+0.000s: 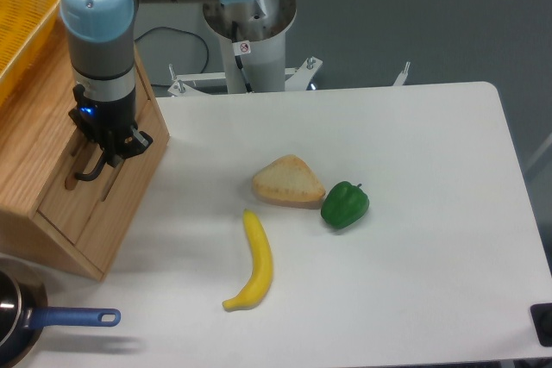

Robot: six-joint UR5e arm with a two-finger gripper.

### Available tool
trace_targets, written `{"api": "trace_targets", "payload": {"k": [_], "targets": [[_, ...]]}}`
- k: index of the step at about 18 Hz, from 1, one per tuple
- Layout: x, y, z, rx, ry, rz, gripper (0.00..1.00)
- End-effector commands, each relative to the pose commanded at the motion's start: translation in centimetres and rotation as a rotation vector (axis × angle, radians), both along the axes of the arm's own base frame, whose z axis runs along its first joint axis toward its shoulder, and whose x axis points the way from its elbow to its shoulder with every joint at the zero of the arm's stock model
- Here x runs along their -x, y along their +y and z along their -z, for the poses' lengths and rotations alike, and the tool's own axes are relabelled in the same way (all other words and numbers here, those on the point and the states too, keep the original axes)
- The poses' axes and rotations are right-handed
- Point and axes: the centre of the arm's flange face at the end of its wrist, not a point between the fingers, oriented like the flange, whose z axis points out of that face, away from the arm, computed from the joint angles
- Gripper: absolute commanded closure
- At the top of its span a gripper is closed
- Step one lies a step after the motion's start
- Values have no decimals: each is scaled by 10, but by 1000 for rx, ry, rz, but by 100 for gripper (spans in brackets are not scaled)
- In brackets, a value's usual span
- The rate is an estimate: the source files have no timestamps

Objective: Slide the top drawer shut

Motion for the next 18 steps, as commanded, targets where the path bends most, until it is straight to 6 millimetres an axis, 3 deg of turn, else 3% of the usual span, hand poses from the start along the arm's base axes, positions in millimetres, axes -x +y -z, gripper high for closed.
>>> {"api": "trace_targets", "payload": {"k": [4, 9, 12, 14, 18], "targets": [[79, -23, 18, 16, 4, -43, 61], [161, -64, 26, 15, 21, -82, 49], [212, -99, 33, 22, 40, -79, 28], [242, -123, 39, 66, 81, -34, 0], [290, -168, 59, 157, 116, -15, 0]]}}
